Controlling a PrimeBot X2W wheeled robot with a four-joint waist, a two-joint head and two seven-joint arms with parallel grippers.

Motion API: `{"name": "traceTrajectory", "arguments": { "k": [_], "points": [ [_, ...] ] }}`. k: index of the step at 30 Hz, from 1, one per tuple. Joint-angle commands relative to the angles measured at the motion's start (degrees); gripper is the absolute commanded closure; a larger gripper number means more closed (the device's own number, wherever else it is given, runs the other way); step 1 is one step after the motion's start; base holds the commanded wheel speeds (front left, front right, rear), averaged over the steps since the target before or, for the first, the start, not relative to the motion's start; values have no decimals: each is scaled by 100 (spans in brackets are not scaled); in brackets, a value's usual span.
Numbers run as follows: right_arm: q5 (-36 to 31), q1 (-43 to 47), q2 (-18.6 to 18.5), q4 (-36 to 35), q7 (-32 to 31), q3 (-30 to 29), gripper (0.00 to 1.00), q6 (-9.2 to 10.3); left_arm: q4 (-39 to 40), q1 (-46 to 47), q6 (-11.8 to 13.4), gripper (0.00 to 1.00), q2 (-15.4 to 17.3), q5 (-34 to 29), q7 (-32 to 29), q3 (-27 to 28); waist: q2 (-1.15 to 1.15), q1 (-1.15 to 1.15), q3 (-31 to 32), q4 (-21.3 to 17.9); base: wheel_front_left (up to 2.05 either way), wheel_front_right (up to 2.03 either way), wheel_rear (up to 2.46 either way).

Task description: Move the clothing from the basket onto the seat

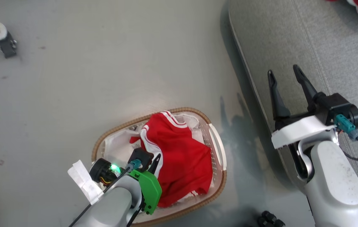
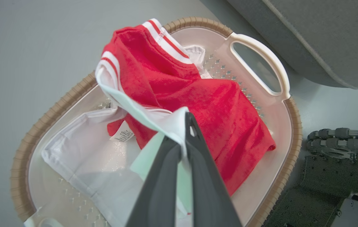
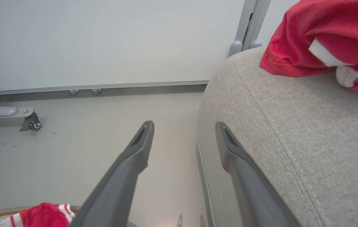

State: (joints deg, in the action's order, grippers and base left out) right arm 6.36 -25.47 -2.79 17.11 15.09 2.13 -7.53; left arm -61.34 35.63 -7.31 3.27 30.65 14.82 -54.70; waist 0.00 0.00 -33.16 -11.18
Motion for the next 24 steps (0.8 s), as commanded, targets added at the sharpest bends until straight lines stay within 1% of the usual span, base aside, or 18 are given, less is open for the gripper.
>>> {"name": "traceTrajectory", "arguments": {
  "k": [1, 4, 10, 13, 17, 21, 24],
  "points": [
    [-76, 156, -21, 49, 11, -39, 0, 7, 110, -125, -19, 100, 63, 15, 41, 4, 0, 0, 718, 385, 0, 0, 0],
    [-155, 366, -22, 130, 11, -91, 0, 7, 530, -233, -17, 100, 179, 38, 43, 119, 0, 0, 1145, 541, 0, 0, 0],
    [-296, 789, -22, 274, 11, -166, 0, 7, 1367, -382, -19, 100, 473, -120, 41, 314, 0, 0, 1939, 805, 0, 0, 0],
    [-308, 965, -22, 330, 11, -148, 0, 7, 1821, -429, 64, 100, 636, -243, 41, 424, 0, 0, 2278, 859, 0, 0, 0],
    [-317, 1206, -22, 403, 11, -136, 0, 7, 2340, -498, 90, 100, 890, -454, 43, 456, 0, 0, 2714, 889, 0, 0, 0],
    [-323, 1413, -21, 441, 11, -151, 0, 8, 2772, -309, 80, 100, 1142, -623, 32, 381, 0, 0, 3031, 894, 0, 0, 0],
    [-312, 1548, -20, 485, 11, -136, 0, 7, 3118, -95, 59, 100, 1398, -768, -79, 339, 0, 0, 3239, 884, 0, 0, 0]
  ]
}}
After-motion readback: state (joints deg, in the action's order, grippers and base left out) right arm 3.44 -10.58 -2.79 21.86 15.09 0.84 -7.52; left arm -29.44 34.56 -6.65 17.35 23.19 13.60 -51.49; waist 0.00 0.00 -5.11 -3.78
